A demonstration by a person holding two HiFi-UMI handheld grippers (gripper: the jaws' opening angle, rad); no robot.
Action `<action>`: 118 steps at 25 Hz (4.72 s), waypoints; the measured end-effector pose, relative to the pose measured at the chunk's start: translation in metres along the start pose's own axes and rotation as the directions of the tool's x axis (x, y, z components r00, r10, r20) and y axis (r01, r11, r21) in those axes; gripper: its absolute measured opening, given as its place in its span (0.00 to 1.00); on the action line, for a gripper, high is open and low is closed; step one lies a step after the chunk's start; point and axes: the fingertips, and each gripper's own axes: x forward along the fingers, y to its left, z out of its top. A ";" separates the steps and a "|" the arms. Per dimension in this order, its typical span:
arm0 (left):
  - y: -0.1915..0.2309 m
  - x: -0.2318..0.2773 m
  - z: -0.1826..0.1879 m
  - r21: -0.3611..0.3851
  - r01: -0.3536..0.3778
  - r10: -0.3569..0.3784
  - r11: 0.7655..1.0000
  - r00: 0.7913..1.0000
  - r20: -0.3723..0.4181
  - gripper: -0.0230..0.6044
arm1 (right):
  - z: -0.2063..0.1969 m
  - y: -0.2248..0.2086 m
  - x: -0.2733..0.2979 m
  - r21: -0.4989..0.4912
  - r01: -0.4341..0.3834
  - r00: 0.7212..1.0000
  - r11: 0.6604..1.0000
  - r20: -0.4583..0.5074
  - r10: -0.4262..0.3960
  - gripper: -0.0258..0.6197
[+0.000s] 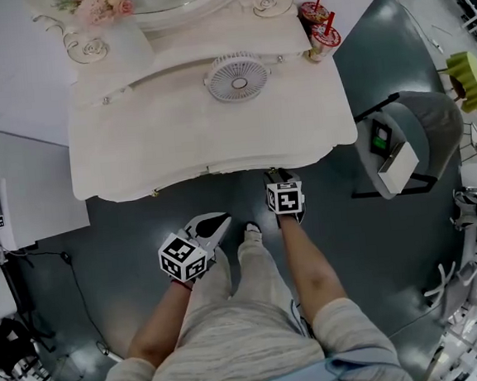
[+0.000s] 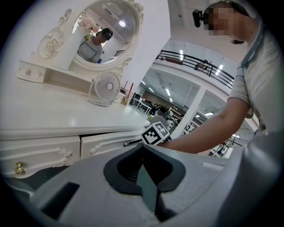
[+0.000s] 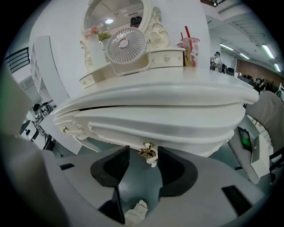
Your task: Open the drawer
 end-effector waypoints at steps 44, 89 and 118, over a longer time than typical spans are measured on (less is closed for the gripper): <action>-0.006 -0.010 0.003 -0.003 0.012 -0.012 1.000 1.000 0.008 0.06 | -0.050 0.004 -0.028 0.022 0.037 0.991 0.999 -0.126 -0.034 0.23; -0.028 0.001 0.025 0.036 0.057 -0.057 0.998 0.998 0.017 0.06 | -0.145 0.020 -0.096 0.017 0.036 0.972 0.999 -0.232 -0.031 0.23; -0.026 0.000 0.034 0.050 0.069 -0.070 0.996 0.997 0.016 0.06 | -0.161 0.022 -0.106 -0.022 0.027 0.964 0.999 -0.266 -0.032 0.23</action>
